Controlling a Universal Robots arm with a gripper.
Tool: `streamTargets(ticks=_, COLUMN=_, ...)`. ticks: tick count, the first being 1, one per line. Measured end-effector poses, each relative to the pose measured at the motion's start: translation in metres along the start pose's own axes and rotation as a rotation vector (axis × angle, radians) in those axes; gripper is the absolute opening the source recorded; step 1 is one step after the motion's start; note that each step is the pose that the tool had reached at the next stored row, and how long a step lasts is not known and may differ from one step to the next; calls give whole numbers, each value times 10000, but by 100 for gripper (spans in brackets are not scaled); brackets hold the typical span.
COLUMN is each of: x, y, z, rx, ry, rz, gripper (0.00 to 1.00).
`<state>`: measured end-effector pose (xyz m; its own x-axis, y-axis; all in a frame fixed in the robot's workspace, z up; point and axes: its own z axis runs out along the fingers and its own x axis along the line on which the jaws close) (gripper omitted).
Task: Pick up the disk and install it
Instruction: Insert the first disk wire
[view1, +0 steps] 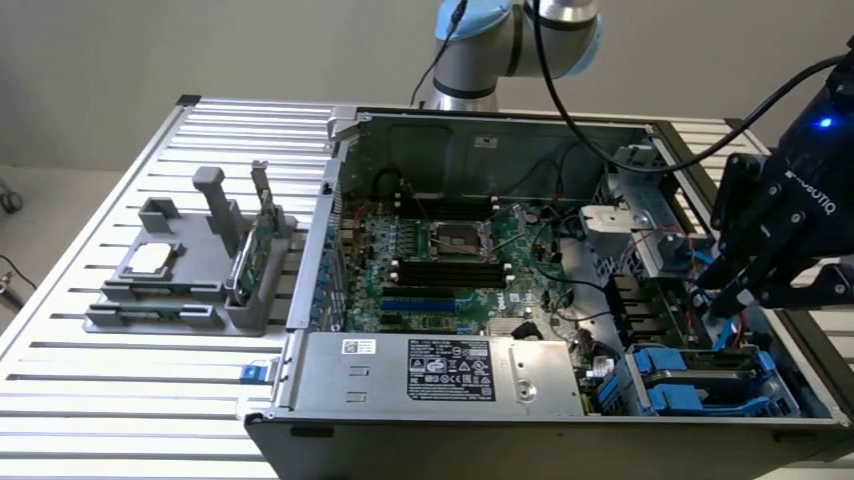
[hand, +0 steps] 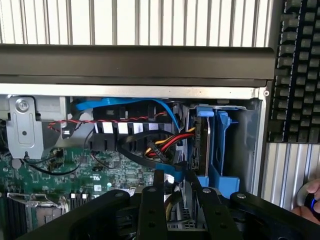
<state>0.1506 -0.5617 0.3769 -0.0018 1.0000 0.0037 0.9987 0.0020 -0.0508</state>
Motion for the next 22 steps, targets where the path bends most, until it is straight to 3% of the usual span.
streamTargets(ticks=9, x=10, y=2, z=40, rx=0, ry=-35, rz=11, gripper=31)
streamTargets(ticks=11, x=12, y=3, z=43, rx=0, ry=-38, rz=12, gripper=29)
streamTargets(ticks=12, x=13, y=3, z=44, rx=0, ry=-40, rz=13, gripper=23)
streamTargets(ticks=14, x=14, y=3, z=45, rx=0, ry=-47, rz=15, gripper=23)
streamTargets(ticks=15, x=14, y=3, z=46, rx=0, ry=-50, rz=17, gripper=17)
streamTargets(ticks=22, x=15, y=-9, z=59, rx=0, ry=-44, rz=104, gripper=17)
